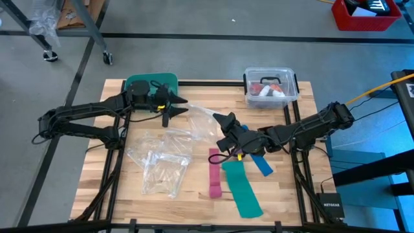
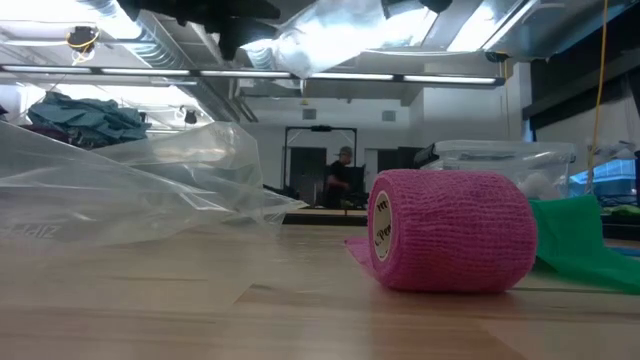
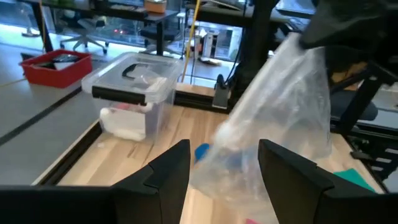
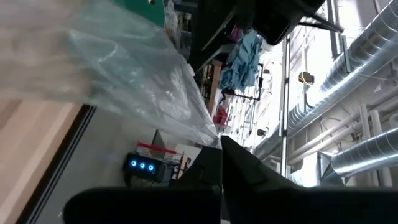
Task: Roll bandage
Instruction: Open the bottom left transparent zip bag
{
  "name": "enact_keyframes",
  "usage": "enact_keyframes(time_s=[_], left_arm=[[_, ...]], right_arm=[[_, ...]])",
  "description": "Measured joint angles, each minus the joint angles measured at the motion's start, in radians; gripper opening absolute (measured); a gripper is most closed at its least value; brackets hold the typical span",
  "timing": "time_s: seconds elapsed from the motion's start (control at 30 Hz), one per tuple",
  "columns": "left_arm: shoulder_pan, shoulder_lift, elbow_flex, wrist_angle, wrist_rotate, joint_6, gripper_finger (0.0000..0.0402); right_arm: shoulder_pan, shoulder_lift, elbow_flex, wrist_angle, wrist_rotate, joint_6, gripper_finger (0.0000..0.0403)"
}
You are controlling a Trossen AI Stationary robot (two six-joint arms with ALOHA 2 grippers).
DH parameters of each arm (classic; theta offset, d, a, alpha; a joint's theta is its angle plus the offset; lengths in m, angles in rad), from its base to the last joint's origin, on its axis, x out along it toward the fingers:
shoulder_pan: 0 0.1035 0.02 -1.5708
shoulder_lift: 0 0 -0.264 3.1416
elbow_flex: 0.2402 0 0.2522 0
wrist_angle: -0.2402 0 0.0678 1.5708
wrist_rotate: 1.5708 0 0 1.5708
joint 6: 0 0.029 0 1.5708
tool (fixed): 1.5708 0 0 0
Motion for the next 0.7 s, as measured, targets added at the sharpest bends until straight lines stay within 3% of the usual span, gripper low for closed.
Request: enact_keyframes(time_s=[0.43, 0.57, 0.7], left_arm=[[0.003, 0.0, 0.0, -0.049, 0.007, 0.01, 0.0171], [-0.003, 0.0, 0.0, -0.048, 0.013, 0.034, 0.0121], [-0.004, 0.0, 0.0, -0.048, 0.013, 0.057, 0.0045]], right_arm=[[0.0, 0.0, 0.0, 0.054, -0.019, 0.0, 0.0001], [0.0, 0.0, 0.0, 0.054, -0.019, 0.0, 0.0001], [0.0, 0.0, 0.0, 0.053, -0.019, 0.0, 0.0001]])
